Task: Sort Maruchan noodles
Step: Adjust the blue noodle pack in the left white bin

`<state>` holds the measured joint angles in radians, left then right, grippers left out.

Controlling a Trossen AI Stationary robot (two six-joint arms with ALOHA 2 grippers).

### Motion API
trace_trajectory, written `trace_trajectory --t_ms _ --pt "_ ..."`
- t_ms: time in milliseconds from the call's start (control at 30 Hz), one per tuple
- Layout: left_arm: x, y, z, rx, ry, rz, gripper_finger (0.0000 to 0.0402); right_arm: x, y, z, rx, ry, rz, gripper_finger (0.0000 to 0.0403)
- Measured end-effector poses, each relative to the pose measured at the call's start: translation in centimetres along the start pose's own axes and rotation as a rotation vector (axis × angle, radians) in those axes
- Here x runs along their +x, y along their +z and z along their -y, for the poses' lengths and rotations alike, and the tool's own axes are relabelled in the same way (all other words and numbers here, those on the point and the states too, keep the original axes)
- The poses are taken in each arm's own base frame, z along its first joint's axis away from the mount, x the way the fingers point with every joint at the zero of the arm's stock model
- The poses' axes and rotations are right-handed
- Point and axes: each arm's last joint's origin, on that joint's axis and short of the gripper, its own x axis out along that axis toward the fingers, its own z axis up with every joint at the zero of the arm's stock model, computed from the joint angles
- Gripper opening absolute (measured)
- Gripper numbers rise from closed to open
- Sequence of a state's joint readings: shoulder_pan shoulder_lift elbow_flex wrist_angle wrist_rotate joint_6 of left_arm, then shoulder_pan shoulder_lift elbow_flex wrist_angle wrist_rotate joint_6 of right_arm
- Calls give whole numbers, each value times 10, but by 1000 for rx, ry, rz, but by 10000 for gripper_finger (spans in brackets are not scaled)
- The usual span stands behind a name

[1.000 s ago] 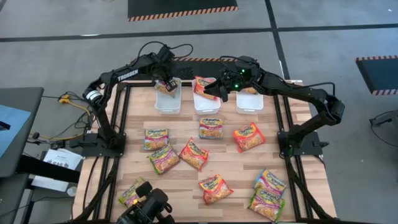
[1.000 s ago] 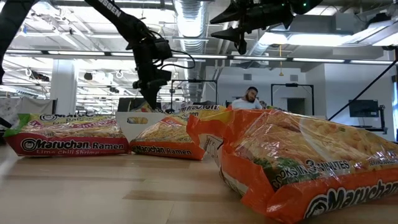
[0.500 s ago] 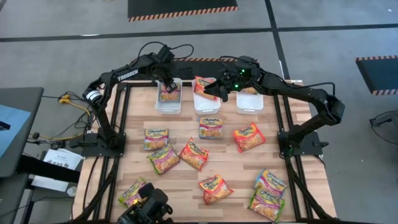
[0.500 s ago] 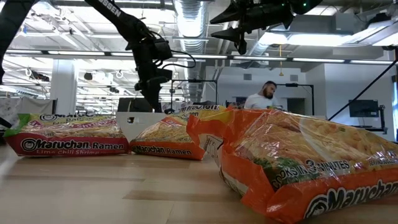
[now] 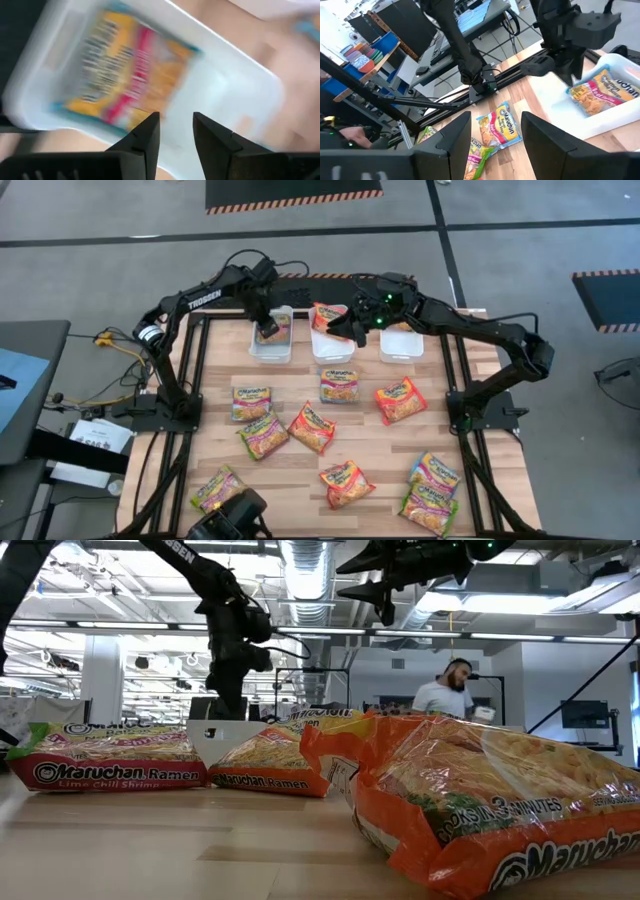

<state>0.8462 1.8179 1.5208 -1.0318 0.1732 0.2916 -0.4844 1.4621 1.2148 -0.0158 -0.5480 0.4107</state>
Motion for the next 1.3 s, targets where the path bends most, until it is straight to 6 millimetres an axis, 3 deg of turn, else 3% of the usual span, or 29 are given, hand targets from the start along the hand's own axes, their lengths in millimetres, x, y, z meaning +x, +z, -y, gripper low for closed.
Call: trace_trajectory --t_ms 167,500,867,1133,1300 --pt "14 -9 5 26 -173 8 101 2 -2 -4 -3 12 -7 199" --pt "44 -21 3 21 -132 16 100 2 -2 -4 -3 11 -7 199" --pt "64 -26 -1 6 -80 33 100 2 -2 -4 -3 11 -6 199" --pt "98 -30 -8 -38 -47 -77 100 2 -2 -4 -3 11 -6 199" --pt "101 -27 -10 -62 -11 -63 100 2 -2 -4 -3 11 -6 199"
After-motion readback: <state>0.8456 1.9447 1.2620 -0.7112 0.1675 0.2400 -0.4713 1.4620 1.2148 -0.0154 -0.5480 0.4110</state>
